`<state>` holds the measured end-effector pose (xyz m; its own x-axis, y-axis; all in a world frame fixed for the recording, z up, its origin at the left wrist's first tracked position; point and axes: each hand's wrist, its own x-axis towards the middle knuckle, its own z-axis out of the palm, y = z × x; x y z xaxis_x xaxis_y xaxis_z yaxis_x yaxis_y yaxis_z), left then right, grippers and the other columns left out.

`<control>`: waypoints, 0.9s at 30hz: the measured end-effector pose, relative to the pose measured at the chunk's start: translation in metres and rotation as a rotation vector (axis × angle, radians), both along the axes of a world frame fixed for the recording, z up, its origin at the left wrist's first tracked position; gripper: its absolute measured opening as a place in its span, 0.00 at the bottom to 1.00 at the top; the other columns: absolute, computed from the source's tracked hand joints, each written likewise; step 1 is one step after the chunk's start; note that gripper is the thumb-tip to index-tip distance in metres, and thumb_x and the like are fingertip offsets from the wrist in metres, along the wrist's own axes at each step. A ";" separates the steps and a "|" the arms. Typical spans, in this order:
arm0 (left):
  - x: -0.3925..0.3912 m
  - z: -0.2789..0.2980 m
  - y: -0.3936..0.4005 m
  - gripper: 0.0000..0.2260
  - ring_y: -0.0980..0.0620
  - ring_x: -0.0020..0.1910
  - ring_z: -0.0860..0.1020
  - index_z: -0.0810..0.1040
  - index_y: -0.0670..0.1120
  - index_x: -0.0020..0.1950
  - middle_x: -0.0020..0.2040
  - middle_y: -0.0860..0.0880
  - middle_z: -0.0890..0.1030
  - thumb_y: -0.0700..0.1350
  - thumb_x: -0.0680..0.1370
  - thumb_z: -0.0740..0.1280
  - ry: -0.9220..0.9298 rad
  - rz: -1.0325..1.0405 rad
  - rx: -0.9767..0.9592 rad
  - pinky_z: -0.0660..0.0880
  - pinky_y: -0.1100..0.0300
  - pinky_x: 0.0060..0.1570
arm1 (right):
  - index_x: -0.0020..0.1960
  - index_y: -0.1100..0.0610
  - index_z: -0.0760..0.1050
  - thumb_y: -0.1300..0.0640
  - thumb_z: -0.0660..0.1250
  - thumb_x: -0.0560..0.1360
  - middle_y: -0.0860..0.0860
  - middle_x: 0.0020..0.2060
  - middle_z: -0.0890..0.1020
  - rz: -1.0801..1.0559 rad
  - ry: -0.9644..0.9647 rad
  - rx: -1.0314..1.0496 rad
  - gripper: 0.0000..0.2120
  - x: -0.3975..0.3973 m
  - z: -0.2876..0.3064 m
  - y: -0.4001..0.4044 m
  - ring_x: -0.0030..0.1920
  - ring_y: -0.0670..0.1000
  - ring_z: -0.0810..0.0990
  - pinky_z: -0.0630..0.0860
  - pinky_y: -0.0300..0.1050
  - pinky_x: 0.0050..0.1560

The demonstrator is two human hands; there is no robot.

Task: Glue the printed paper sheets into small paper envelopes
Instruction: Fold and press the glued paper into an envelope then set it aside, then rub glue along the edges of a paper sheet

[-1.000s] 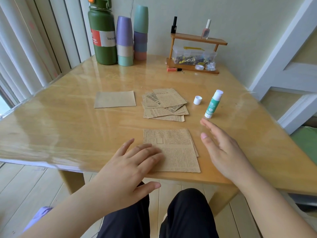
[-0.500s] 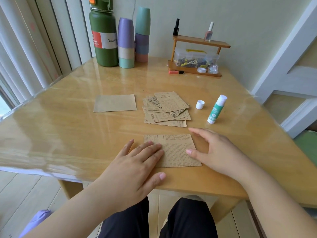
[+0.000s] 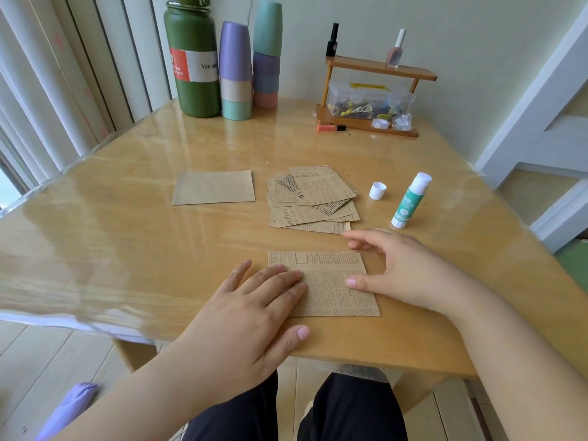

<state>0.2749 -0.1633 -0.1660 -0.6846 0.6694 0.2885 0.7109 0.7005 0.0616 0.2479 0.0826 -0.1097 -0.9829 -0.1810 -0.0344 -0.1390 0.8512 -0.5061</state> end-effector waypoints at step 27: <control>-0.016 0.014 0.012 0.21 0.53 0.50 0.77 0.79 0.48 0.55 0.52 0.55 0.78 0.61 0.73 0.57 -0.083 0.027 0.175 0.76 0.60 0.49 | 0.54 0.46 0.74 0.66 0.69 0.73 0.47 0.43 0.82 -0.305 0.014 -0.602 0.18 0.014 -0.009 -0.005 0.45 0.45 0.81 0.76 0.33 0.48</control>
<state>0.2584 -0.1509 -0.1516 -0.7276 0.5955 0.3405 0.6798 0.6925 0.2414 0.2616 0.0772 -0.1182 -0.9927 0.1206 -0.0011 0.0525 0.4236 -0.9043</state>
